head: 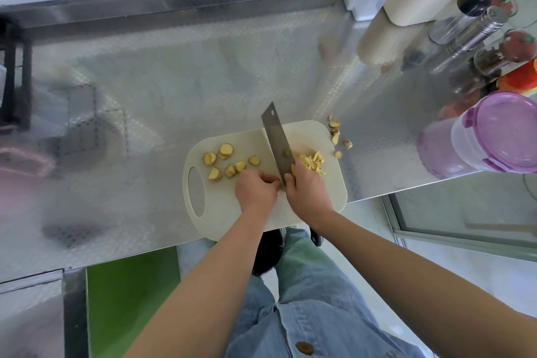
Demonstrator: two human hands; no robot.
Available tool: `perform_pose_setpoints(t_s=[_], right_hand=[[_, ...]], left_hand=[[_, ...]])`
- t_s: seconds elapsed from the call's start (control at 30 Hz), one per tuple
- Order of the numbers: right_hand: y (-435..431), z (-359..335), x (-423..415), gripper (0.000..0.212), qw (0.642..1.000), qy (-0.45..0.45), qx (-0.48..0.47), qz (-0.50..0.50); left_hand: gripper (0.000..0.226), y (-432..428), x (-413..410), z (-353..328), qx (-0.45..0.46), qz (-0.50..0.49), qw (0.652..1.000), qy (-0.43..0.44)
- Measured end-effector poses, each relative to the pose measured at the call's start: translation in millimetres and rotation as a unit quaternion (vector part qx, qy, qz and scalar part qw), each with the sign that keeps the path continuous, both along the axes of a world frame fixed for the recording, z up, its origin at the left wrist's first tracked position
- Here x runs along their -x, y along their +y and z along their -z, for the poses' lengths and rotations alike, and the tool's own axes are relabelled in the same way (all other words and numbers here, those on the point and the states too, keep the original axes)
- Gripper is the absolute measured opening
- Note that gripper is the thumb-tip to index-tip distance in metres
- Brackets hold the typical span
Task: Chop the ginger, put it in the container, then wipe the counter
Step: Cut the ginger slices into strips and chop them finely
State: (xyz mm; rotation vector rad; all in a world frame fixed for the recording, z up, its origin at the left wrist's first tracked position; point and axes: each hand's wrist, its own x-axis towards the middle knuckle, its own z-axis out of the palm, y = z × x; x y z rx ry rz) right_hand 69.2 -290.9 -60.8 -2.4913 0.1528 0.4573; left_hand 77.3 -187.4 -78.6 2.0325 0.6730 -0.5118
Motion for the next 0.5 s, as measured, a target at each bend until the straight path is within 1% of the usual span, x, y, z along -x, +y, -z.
perform_pose_setpoints(t_s=[0.1,0.2,0.3,0.33,0.43,0.5], right_hand=[[-9.3,-0.3,-4.5,0.022,1.000,-0.004,0.005,0.009],[-19.0,-2.1,1.5,0.027,1.000,-0.013,0.004,0.009],[-18.1,-4.7,10.9,0.033,1.000,-0.024,-0.015,0.005],[-16.0,-4.6,14.5,0.033,0.999,-0.025,-0.022,-0.002],[-9.2,0.8,24.4,0.021,0.999,-0.011,-0.035,-0.025],[-9.5,4.7,26.8,0.022,0.999,0.005,-0.030,-0.020]], left_hand=[[0.009,0.8,1.9,2.0,0.026,-0.006,1.000,-0.004],[0.012,4.8,6.6,9.0,0.108,-0.046,0.992,-0.033],[0.014,8.4,11.5,12.7,0.122,-0.072,0.988,-0.062],[0.015,9.5,12.0,11.5,0.106,-0.072,0.989,-0.075],[0.011,15.2,11.1,6.2,0.004,-0.042,0.993,-0.108],[0.009,19.5,10.3,2.1,-0.064,-0.025,0.988,-0.135]])
